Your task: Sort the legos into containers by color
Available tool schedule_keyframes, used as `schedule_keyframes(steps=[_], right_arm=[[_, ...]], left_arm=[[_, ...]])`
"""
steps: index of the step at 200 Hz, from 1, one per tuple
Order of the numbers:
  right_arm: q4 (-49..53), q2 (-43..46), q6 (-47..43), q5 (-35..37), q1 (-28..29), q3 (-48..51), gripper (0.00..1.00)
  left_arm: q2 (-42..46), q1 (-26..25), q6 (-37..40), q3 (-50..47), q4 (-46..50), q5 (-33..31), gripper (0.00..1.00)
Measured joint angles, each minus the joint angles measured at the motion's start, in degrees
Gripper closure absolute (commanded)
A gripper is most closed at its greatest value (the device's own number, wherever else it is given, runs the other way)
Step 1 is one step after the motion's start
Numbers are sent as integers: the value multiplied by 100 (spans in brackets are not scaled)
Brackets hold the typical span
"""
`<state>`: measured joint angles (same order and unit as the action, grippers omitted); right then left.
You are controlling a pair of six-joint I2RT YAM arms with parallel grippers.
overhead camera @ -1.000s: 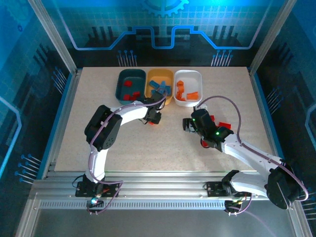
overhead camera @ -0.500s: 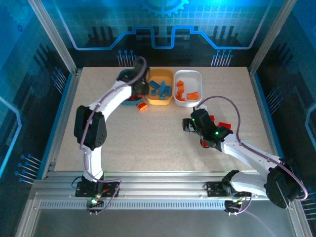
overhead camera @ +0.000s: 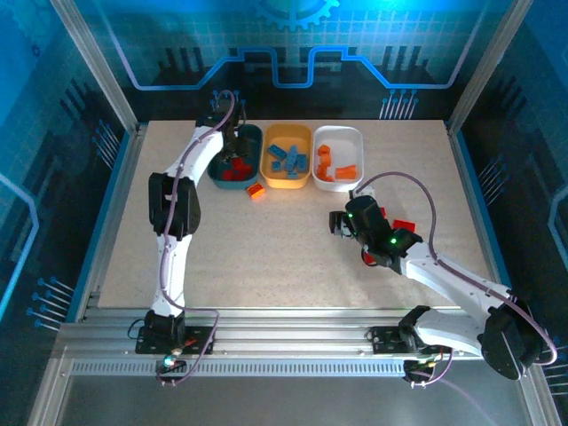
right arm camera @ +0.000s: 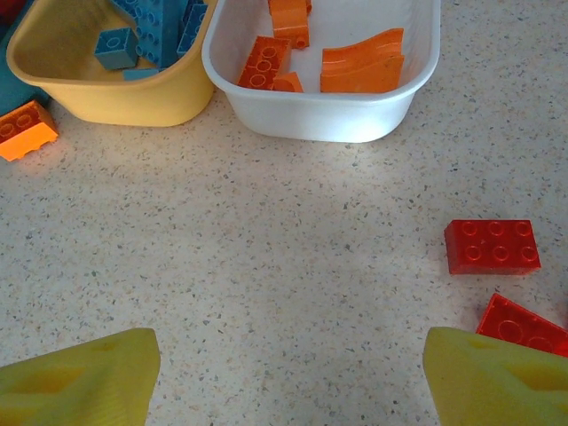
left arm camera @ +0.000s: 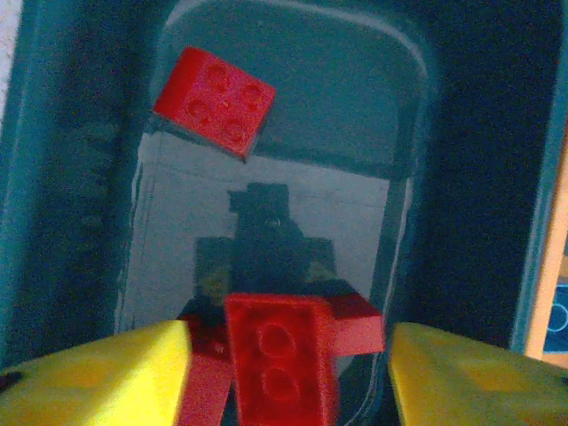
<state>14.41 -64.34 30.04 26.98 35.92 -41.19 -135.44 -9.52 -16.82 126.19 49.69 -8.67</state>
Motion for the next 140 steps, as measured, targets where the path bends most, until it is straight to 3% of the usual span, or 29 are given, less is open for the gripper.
schedule_keyframes(steps=[23,50,96,114,140], right_arm=[[-2,0,0,-2,0,0,20],[-2,-2,0,-20,0,0,20],[-17,-22,2,-31,0,0,20],[-31,-50,2,-52,0,0,20],[-39,-61,2,-63,0,0,21]], left_arm=[[153,-20,42,-186,-177,160,14],[1119,-234,140,-1585,-695,212,20],[3112,-1480,538,-4343,-1919,205,23],[3189,-1792,723,-4767,-2216,197,25],[2900,-1735,997,-4916,-2446,-33,26]])
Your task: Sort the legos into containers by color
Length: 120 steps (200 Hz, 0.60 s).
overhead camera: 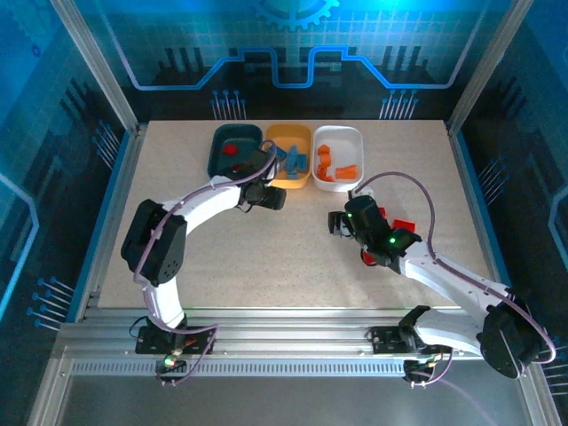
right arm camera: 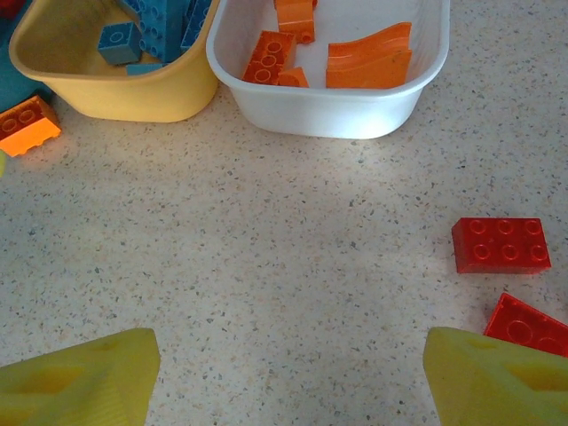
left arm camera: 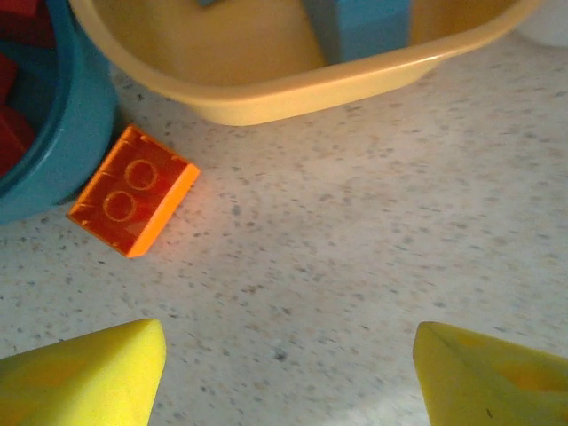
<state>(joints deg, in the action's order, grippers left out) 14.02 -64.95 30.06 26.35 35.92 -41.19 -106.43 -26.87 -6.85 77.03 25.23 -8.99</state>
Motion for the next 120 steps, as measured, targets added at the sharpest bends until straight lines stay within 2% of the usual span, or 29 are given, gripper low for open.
schedule_keyframes(steps=[64,120], right_arm=[[-2,0,0,0,0,2,21],[0,0,-2,0,0,2,20]], left_arm=[[-894,85,671,557,-162,-389,29],[-1139,144,896,874,-157,-538,32]])
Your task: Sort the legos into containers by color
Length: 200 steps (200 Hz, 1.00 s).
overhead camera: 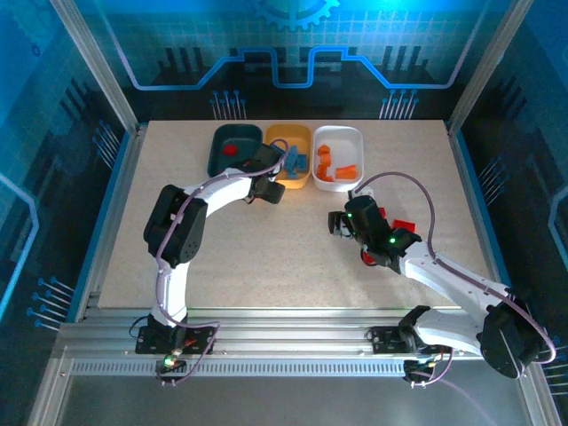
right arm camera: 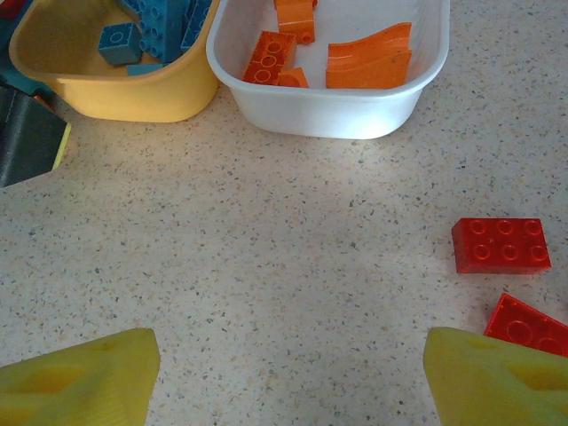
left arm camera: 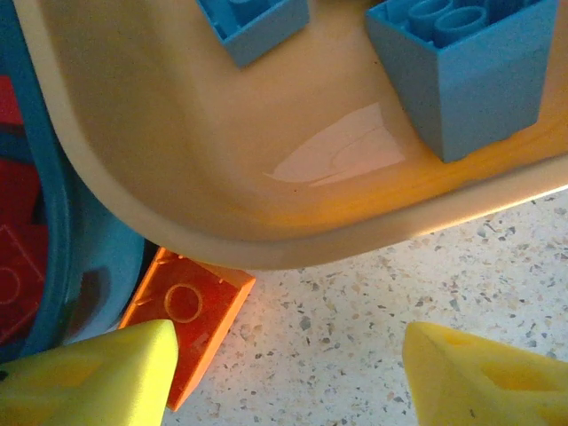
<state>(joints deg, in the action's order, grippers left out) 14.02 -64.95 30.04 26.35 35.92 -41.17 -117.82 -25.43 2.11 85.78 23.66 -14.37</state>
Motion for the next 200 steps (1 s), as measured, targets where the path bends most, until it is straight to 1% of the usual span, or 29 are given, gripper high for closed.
schedule_keyframes(steps=[31,64,97,133,151,176,200], right_arm=[[-2,-9,0,-2,0,0,20],[-2,-33,0,0,-2,0,20],[-2,-33,0,0,-11,0,20],[-2,-33,0,-2,-11,0,20],[-2,-33,0,-2,-11,0,20],[-2,-31,0,-2,-13,0,20],[-4,-31,0,-9,-15,0,20]], left_arm=[[-46,4,-7,24,28,2,33],[-282,22,-98,306,264,11,34],[-374,48,-326,304,426,20,35],[-376,63,-546,304,455,39,39],[-363,52,-673,282,450,68,39],[-144,-39,-922,-17,407,256,41],[251,-356,-1246,-623,455,588,41]])
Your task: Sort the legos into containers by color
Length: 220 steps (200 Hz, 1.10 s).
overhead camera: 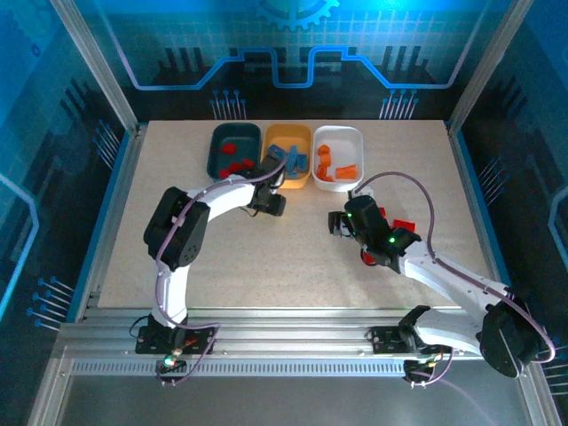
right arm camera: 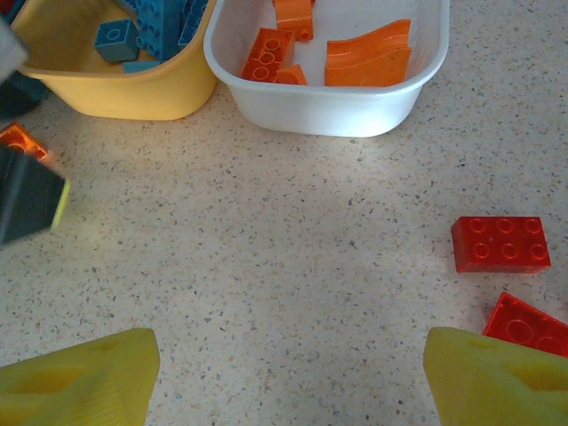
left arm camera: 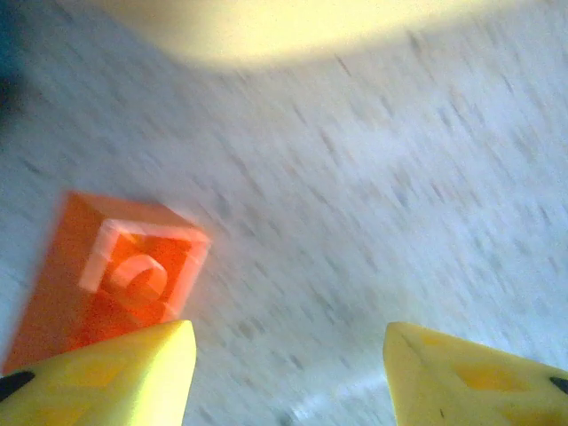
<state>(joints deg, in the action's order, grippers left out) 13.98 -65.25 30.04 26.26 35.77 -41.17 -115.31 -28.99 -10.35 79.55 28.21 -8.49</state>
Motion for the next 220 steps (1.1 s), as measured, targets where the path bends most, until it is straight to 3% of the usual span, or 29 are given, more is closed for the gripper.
schedule_keyframes(steps=[43,64,84,156,220], right_arm=[[-11,0,2,-87,-11,0,20],[-17,0,2,-105,-15,7,20],[-17,0,2,-107,-22,9,20],[-17,46,0,-120,-22,9,20],[-15,81,0,-116,-22,11,20]], left_arm=[[780,-433,-476,-566,201,540,35],[1346,-457,-538,-568,192,492,26],[1606,-337,-518,-422,313,345,26],[280,560,-79,175,566,-179,27],[-382,632,330,929,535,-153,35]])
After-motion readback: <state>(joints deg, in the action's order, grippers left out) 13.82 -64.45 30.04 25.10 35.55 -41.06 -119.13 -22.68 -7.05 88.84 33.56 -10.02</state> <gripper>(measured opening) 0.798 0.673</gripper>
